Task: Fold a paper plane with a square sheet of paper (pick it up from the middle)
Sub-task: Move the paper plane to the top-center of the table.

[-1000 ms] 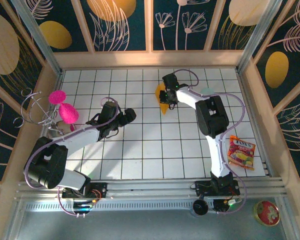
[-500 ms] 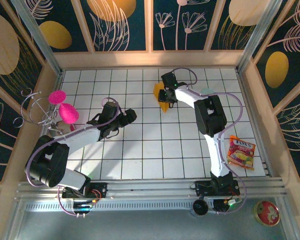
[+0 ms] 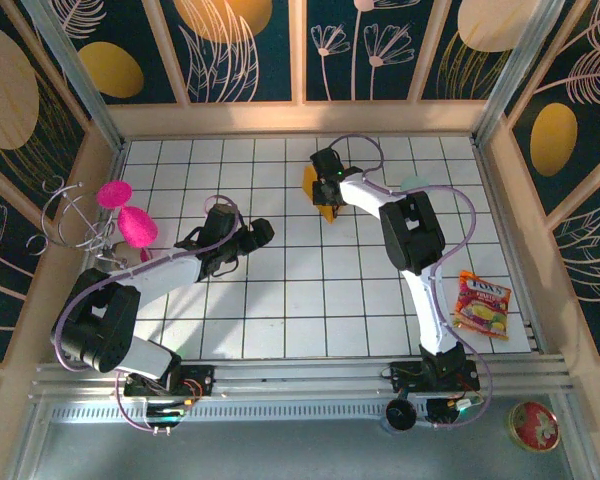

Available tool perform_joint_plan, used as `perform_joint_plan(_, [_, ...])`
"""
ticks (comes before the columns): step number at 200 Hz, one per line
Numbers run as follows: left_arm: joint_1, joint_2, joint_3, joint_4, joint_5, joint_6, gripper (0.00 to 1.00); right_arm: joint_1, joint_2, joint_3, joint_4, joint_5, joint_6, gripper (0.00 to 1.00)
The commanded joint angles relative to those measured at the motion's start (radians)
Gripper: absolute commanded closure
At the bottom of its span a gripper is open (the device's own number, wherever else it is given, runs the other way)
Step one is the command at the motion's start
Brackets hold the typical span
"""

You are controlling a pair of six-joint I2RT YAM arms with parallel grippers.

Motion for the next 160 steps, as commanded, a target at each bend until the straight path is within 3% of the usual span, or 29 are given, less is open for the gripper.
perform_joint_plan(1, [0.008,0.008,-0.012,0.014,0.015,0.013,0.06,0.005,0.076,-0.005,-0.091,0.021,-0.019,0.49])
perform_joint_plan(36, [0.008,-0.004,-0.004,0.007,0.009,0.015,0.06,0.006,0.045,0.018,-0.095,0.024,-0.026,0.49])
perform_joint_plan(87, [0.008,-0.066,0.051,-0.033,-0.078,0.059,0.06,0.001,-0.167,0.012,-0.055,0.049,-0.005,0.44])
perform_joint_plan(122, [0.008,-0.155,0.057,-0.032,-0.233,0.118,0.05,-0.006,-0.341,-0.097,0.014,0.074,0.007,0.37])
perform_joint_plan(160, [0.008,-0.263,0.013,0.005,-0.476,0.212,0.04,-0.035,-0.623,-0.376,0.199,0.142,0.028,0.3])
